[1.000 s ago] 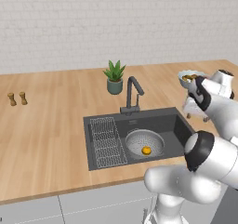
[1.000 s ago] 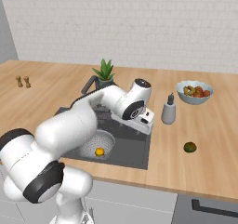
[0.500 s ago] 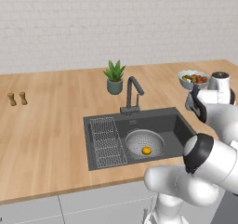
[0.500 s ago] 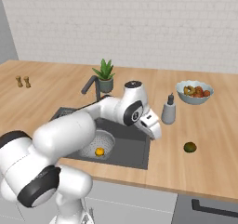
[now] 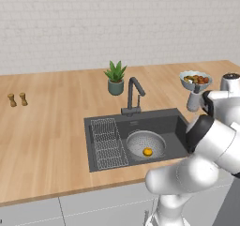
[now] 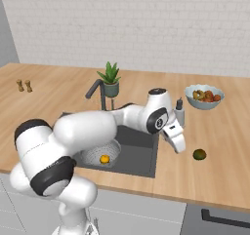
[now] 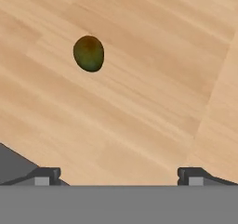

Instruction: Put the colander in the sink, put the mango, tangerine in the colander, and turn on the sink faucet and pour water over the colander.

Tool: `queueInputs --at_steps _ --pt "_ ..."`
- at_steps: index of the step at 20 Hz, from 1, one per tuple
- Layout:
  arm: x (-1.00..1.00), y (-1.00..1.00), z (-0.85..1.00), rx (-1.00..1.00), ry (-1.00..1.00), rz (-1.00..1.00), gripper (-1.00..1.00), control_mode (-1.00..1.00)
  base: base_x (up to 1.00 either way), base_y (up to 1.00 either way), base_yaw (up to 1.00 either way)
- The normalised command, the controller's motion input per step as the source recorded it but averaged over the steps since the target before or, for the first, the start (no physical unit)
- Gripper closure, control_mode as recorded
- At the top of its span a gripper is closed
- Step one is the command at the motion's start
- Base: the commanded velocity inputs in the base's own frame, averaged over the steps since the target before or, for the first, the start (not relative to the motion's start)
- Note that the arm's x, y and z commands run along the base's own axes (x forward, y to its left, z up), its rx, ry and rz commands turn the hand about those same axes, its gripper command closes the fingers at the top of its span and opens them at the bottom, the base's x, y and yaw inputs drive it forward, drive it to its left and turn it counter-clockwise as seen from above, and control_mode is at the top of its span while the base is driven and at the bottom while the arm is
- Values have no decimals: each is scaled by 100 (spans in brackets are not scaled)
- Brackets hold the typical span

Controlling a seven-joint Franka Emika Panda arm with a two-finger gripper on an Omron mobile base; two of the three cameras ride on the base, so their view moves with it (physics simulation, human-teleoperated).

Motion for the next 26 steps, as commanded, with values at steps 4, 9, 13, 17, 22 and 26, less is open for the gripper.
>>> queueInputs --at_steps 4,9,13,17,22,26 --pt "0 -51 0 0 1 -11 -100 -100 0 0 0" --pt "8 -18 -9 0 0 -11 -100 -100 0 0 0" --pt "16 -22 -8 0 -1 -10 -100 -100 0 0 0" --pt "15 -25 -17 0 0 -8 -100 -100 0 0 0" --pt "14 -26 -20 3 0 -3 -100 -100 0 0 0" --pt "32 -6 -18 6 -1 0 -100 -100 0 0 0"
